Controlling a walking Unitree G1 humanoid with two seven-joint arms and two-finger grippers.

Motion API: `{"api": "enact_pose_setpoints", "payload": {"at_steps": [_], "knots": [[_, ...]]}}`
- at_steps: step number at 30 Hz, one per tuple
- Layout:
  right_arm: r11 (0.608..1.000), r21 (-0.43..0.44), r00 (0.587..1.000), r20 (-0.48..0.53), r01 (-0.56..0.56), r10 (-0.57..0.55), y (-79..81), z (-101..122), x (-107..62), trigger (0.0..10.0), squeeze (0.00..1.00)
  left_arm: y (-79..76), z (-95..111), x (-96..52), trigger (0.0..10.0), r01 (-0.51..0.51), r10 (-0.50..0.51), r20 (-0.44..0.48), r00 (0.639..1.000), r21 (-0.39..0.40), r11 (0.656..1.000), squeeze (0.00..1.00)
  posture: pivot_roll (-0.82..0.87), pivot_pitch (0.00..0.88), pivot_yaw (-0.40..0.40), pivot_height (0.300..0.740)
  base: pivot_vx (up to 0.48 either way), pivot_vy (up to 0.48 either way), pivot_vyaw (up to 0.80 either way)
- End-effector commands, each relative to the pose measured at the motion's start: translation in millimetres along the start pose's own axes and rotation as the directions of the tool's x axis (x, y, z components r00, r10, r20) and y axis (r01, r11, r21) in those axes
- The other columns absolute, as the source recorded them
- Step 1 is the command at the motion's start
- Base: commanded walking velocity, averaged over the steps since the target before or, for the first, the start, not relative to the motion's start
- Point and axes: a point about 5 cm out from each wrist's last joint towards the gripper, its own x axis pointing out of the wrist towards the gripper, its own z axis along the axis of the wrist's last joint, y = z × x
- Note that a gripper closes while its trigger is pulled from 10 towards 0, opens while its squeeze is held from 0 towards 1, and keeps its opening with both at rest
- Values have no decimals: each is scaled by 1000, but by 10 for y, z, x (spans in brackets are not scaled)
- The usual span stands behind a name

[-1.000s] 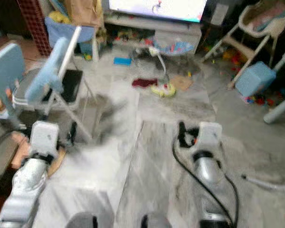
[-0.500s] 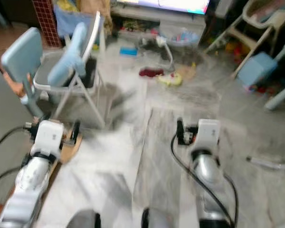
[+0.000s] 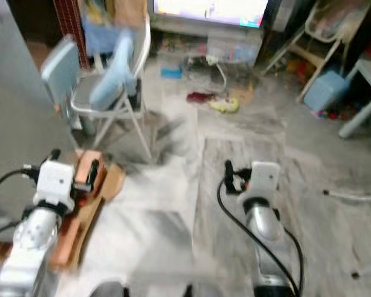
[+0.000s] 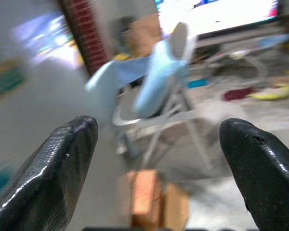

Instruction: Restocking fridge

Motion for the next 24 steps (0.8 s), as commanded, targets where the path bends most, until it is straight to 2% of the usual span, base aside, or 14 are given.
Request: {"api": "enact_pose_setpoints", "payload": {"at_steps": [1,3,22,24], "knots": [[999,-19,1000,12,30,-29,-87,26,-5,10000,0,-25,-17,35,10000,-4,3,-17,1000,-34,999,0,60,27,-71,740,0,0,0],[999,-16,999,13,32,-32,-90,27,0,10000,0,11,-40,44,10000,-13,12,-28,1000,-53,998,0,62,29,-75,740,0,0,0],[999,-24,999,22,31,-31,-99,35,-15,10000,0,-12,-13,27,10000,2,-2,5,1000,-41,999,0,57,43,-78,740,0,480,0],[999,-27,999,20,31,-31,-100,31,-15,10000,0,-25,1,7,10000,18,-17,19,1000,-55,998,0,57,45,-81,740,0,182,0]]}}
